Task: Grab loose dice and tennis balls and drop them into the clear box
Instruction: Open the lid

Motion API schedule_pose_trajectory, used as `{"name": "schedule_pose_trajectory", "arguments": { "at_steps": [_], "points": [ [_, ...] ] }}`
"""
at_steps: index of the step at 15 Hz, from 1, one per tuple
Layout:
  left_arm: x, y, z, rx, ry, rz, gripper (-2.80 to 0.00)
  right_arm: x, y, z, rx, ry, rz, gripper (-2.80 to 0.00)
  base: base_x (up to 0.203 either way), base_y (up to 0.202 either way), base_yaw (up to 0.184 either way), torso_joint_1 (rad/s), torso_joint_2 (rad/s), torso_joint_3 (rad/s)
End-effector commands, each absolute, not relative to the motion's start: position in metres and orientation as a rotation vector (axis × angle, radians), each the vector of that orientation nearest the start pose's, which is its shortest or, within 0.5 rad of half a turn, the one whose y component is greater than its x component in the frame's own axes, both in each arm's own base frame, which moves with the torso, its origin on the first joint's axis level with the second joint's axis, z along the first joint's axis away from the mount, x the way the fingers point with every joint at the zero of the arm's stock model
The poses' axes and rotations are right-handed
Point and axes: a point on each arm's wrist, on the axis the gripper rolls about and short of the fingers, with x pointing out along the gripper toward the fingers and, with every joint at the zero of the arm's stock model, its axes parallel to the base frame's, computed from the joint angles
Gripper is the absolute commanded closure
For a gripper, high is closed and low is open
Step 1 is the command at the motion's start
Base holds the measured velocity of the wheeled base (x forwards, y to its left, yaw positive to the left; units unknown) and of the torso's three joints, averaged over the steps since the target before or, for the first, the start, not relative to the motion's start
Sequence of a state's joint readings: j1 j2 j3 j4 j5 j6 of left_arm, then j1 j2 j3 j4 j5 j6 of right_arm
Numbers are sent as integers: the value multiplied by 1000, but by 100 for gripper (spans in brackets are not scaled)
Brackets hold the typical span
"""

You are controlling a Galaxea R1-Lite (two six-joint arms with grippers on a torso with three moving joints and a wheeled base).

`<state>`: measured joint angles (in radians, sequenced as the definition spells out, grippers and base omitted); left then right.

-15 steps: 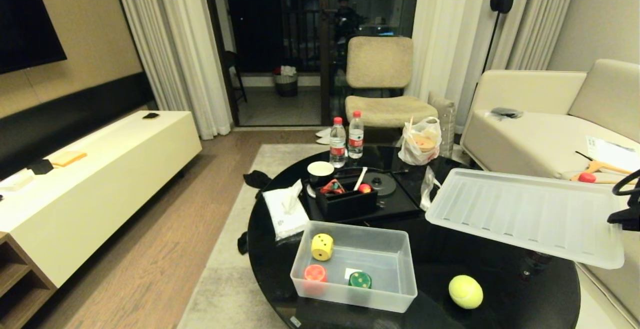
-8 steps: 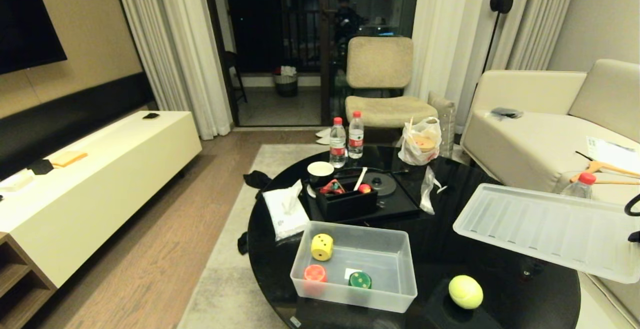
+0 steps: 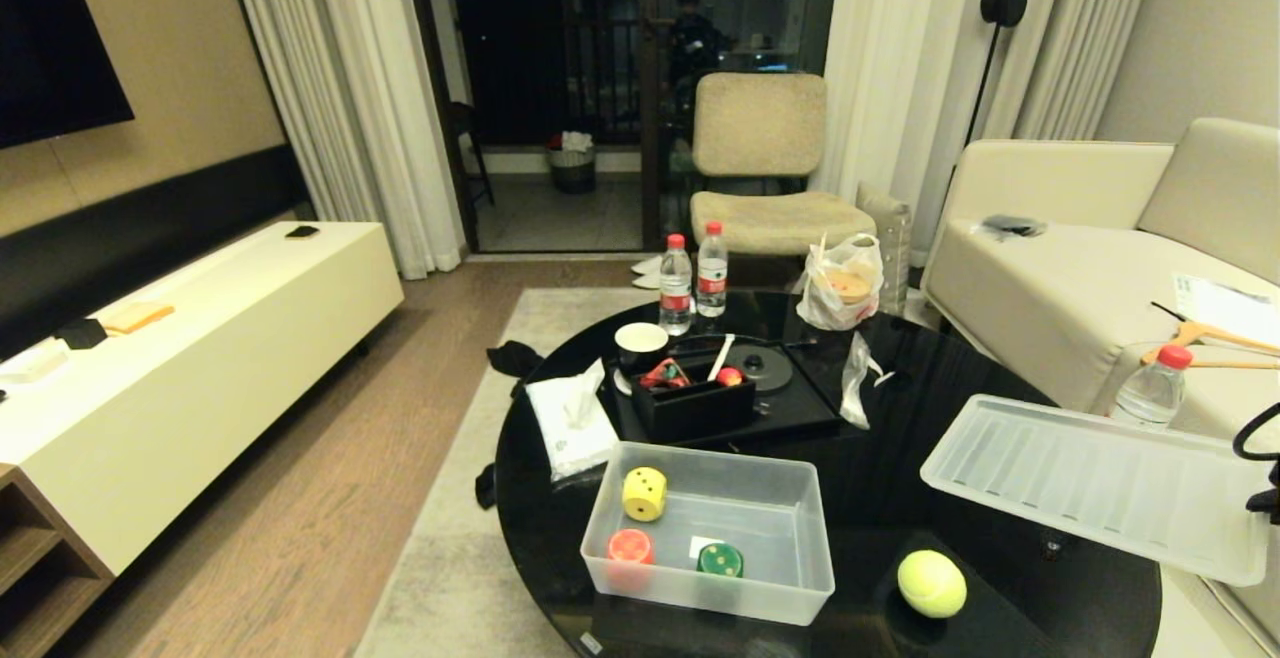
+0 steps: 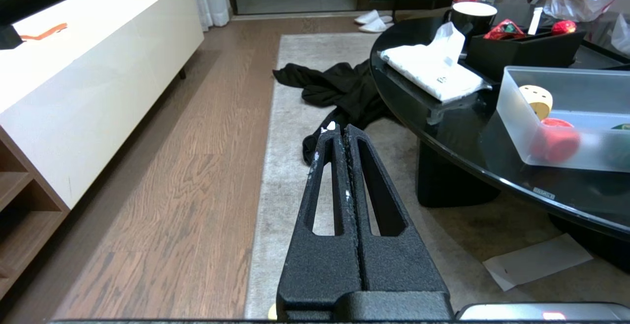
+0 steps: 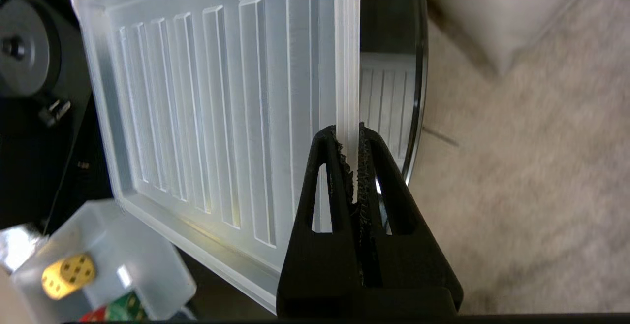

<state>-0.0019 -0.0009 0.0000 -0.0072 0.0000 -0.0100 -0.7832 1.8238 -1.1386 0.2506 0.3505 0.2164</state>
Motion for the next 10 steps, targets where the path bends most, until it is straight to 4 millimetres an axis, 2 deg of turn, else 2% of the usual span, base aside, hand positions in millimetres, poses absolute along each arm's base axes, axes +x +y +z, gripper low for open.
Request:
{"name": "schedule_pose_trajectory", "arguments": {
  "at_steps": [1, 10],
  "points": [
    [-23, 0, 76, -11, -6, -3, 0, 240, -228, 140, 712, 772, -492, 0, 0, 0, 0, 0, 0, 0],
    [-23, 0, 76, -11, -6, -2, 0, 266, -250, 88, 685, 817, -482, 0, 0, 0, 0, 0, 0, 0]
  ]
}}
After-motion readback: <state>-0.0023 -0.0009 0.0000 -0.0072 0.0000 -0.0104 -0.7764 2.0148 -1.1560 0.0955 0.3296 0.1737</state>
